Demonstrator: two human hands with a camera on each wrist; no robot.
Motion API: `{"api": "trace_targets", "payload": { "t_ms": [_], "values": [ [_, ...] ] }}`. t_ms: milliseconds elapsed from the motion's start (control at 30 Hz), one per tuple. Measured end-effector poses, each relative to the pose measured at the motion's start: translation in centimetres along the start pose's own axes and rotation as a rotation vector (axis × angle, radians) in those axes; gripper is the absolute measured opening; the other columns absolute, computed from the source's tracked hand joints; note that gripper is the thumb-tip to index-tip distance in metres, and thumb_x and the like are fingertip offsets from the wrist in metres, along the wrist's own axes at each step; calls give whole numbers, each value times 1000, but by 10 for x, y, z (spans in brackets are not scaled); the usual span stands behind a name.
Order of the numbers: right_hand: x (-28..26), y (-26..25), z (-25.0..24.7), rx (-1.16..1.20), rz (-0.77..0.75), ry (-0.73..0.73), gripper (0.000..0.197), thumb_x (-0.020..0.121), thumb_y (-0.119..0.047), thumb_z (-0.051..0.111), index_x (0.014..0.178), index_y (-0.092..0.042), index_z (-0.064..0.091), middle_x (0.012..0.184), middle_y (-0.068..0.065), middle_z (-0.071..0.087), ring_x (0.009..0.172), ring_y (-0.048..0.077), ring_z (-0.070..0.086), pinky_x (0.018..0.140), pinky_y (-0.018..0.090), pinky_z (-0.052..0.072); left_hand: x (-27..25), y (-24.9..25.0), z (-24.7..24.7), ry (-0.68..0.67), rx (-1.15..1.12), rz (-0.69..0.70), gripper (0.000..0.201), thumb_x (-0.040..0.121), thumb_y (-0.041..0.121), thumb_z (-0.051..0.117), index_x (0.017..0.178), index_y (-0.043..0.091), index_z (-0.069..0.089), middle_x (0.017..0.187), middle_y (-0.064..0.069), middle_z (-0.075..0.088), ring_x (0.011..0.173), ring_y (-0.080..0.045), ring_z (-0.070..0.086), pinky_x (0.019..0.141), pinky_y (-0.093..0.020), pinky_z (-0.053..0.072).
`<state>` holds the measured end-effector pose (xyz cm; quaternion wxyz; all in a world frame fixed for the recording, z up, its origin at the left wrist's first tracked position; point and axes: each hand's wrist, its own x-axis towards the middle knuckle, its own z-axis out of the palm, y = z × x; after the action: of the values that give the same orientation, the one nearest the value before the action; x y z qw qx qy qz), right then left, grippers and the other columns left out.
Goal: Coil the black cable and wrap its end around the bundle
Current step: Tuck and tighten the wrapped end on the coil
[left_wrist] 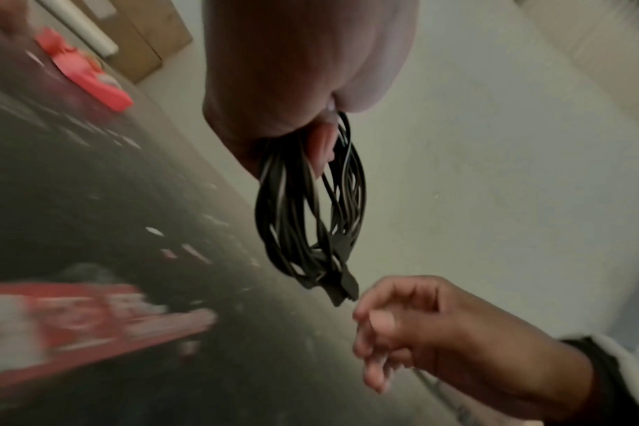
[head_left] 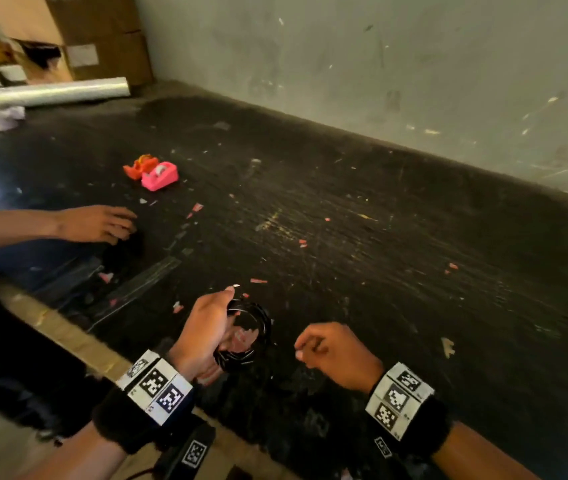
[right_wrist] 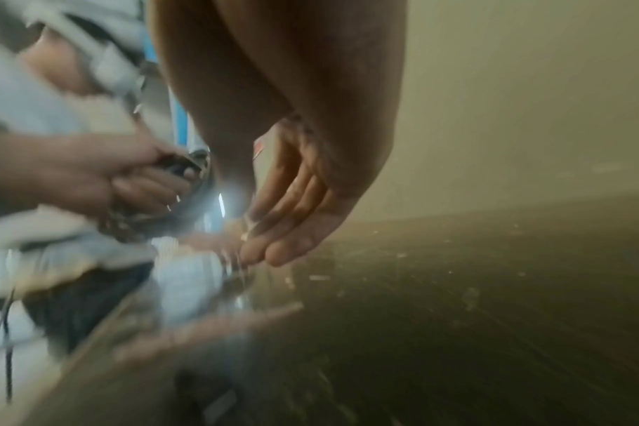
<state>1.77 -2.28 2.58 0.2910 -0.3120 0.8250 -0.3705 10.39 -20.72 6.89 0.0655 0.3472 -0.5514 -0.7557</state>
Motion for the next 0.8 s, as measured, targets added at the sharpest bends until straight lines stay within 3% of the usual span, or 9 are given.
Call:
{"api": "trace_targets", "payload": {
  "t_ms": [133, 333, 400, 467, 533, 600, 633, 700, 800],
  "values": [
    [7, 9, 30, -407, 7, -215, 29, 78, -30, 72, 105, -22, 65, 92, -6, 62, 87, 16, 65, 80, 31, 53, 3, -12, -20, 6, 203, 52, 42, 100, 22, 36, 60, 12, 47, 35, 4, 46, 28, -2, 42, 40, -22, 34],
    [13, 17, 52, -537, 61, -168, 27, 82, -18, 64, 109, -21, 62, 114, 3, 64, 103, 23, 62, 85, 32, 49, 3, -18, -19, -137, 288, 57, 33, 101, 16, 34, 72, 12, 49, 38, 6, 48, 31, 0, 45, 39, -19, 43],
    [13, 18, 52, -529, 46, -118, 21, 82, -19, 61, 103, -19, 65, 111, 6, 64, 101, 25, 63, 85, 35, 51, 4, -24, -16, -224, 448, 135, 29, 100, 22, 35, 77, 19, 53, 60, 7, 56, 52, -2, 51, 69, -42, 57],
    [11, 17, 47, -443, 22, -8, 18, 82, -19, 59, 97, -17, 68, 104, 7, 67, 95, 23, 65, 82, 31, 51, 7, -29, -15, -296, 618, 161, 29, 95, 40, 39, 84, 20, 58, 87, -5, 64, 72, -12, 56, 90, -54, 48],
    [8, 13, 33, -320, 0, 119, 17, 81, -16, 61, 95, -15, 70, 97, 7, 70, 86, 16, 65, 77, 24, 49, 9, -34, -9, -378, 781, 129, 35, 95, 43, 39, 98, 17, 63, 125, -11, 63, 97, -14, 62, 99, -41, 42],
    [2, 7, 16, -184, -24, 219, 14, 81, -10, 64, 93, -12, 71, 88, 5, 70, 77, 14, 65, 73, 23, 50, 7, -37, 8, -471, 999, 205, 40, 99, 39, 36, 120, 12, 58, 149, -7, 43, 136, -17, 39, 112, -30, 21],
    [-3, 4, 8, -134, -46, 260, 13, 80, -7, 64, 91, -11, 71, 83, 4, 70, 74, 14, 66, 71, 24, 51, 6, -38, 15, -511, 1082, 271, 42, 99, 40, 33, 121, 13, 57, 148, -5, 45, 140, -15, 30, 111, -25, 14],
    [-16, -3, -8, -93, -101, 330, 8, 79, -6, 66, 85, -10, 70, 79, 6, 71, 71, 18, 67, 68, 30, 54, 1, -37, 33, -562, 1131, 337, 46, 97, 50, 28, 116, 21, 58, 132, 1, 60, 130, -4, 39, 110, -26, 12],
    [-37, -8, -24, -124, -159, 406, 4, 80, -8, 65, 80, -8, 68, 77, 8, 70, 69, 20, 66, 67, 37, 54, 6, -37, 56, -588, 966, 448, 50, 90, 62, 31, 100, 24, 62, 99, 5, 71, 101, -5, 62, 102, -41, 39]
  ]
}}
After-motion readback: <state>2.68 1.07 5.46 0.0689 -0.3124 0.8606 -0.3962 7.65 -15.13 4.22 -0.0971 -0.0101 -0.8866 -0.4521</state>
